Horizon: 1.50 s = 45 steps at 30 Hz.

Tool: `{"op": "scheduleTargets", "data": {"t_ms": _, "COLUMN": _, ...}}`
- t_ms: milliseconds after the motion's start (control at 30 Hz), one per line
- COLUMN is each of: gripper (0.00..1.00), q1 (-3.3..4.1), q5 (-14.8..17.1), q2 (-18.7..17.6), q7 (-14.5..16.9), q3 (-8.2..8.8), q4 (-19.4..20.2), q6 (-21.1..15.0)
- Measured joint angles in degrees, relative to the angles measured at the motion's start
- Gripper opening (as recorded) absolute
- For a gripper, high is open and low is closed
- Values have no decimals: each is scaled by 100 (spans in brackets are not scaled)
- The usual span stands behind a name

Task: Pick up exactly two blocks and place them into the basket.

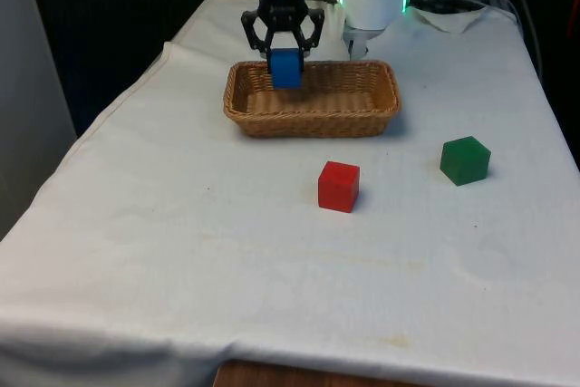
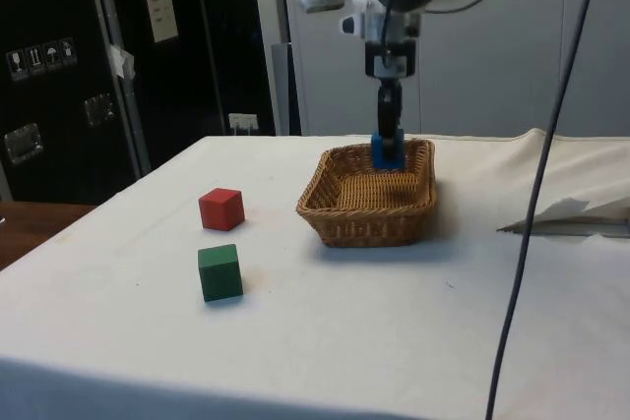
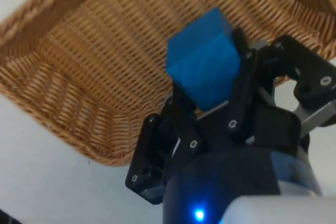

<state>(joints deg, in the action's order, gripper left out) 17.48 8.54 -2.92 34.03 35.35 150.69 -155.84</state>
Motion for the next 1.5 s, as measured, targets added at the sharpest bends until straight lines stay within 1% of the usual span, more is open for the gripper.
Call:
{"op": "scheduleTargets", "data": {"t_ms": 133, "gripper": 1, "q1": 0, "q5": 34, "q2": -126, "q7": -40, "q3": -52, "q4": 23, "q6": -120}}
{"op": "scheduleTargets", "data": {"t_ms": 167, "gripper": 1, "q1": 0, "q5": 80, "q2": -258, "q7": -46, "q3": -86, "q4": -29, "q6": -172}}
{"op": "scheduleTargets", "data": {"t_ms": 200, "gripper": 1, "q1": 0, "q5": 126, "q2": -332, "q7": -46, "q3": -109, "q4": -69, "q6": -178}}
{"op": "scheduleTargets", "data": {"t_ms": 233, "gripper": 1, "q1": 0, "q5": 126, "q2": -332, "q7": -46, "q3": -109, "q4": -69, "q6": -178}}
{"op": "scheduleTargets", "data": {"t_ms": 333, "gripper": 1, "q1": 0, "q5": 269, "q2": -584, "q7": -40, "q3": -183, "q4": -246, "q6": -178}}
{"op": "scheduleTargets", "data": {"t_ms": 367, "gripper": 4, "q1": 0, "q5": 327, "q2": -670, "q7": -29, "q3": -212, "q4": -309, "q6": -178}}
{"op": "scheduleTargets", "data": {"t_ms": 400, "gripper": 23, "q1": 0, "q5": 470, "q2": -848, "q7": 11, "q3": -264, "q4": -424, "q6": -178}}
{"op": "scheduleTargets", "data": {"t_ms": 533, "gripper": 62, "q1": 0, "q5": 785, "q2": -1152, "q7": 189, "q3": -338, "q4": -579, "q6": -206}}
{"op": "scheduleTargets", "data": {"t_ms": 567, "gripper": 72, "q1": 0, "q5": 785, "q2": -1152, "q7": 189, "q3": -338, "q4": -579, "q6": -206}}
{"op": "scheduleTargets", "data": {"t_ms": 600, "gripper": 72, "q1": 0, "q5": 865, "q2": -1203, "q7": 241, "q3": -350, "q4": -607, "q6": -223}}
{"op": "scheduleTargets", "data": {"t_ms": 633, "gripper": 82, "q1": 0, "q5": 934, "q2": -1243, "q7": 292, "q3": -361, "q4": -630, "q6": -229}}
{"op": "scheduleTargets", "data": {"t_ms": 667, "gripper": 98, "q1": 0, "q5": 1049, "q2": -1295, "q7": 378, "q3": -378, "q4": -665, "q6": -235}}
{"op": "scheduleTargets", "data": {"t_ms": 700, "gripper": 100, "q1": 0, "q5": 1083, "q2": -1301, "q7": 401, "q3": -384, "q4": -670, "q6": -235}}
{"op": "scheduleTargets", "data": {"t_ms": 967, "gripper": 100, "q1": 0, "q5": 1140, "q2": -1301, "q7": 453, "q3": -390, "q4": -676, "q6": -235}}
{"op": "scheduleTargets", "data": {"t_ms": 1100, "gripper": 100, "q1": -6, "q5": 1140, "q2": -1186, "q7": 458, "q3": -372, "q4": -659, "q6": -223}}
{"op": "scheduleTargets", "data": {"t_ms": 1167, "gripper": 100, "q1": -6, "q5": 1123, "q2": -1054, "q7": 470, "q3": -355, "q4": -602, "q6": -195}}
{"op": "scheduleTargets", "data": {"t_ms": 1200, "gripper": 100, "q1": -6, "q5": 1089, "q2": -911, "q7": 476, "q3": -338, "q4": -527, "q6": -178}}
{"op": "scheduleTargets", "data": {"t_ms": 1233, "gripper": 100, "q1": -6, "q5": 1089, "q2": -911, "q7": 476, "q3": -338, "q4": -527, "q6": -178}}
{"op": "scheduleTargets", "data": {"t_ms": 1433, "gripper": 100, "q1": 0, "q5": 888, "q2": -493, "q7": 378, "q3": -315, "q4": -344, "q6": -103}}
{"op": "scheduleTargets", "data": {"t_ms": 1500, "gripper": 100, "q1": 0, "q5": 859, "q2": -430, "q7": 350, "q3": -321, "q4": -327, "q6": -74}}
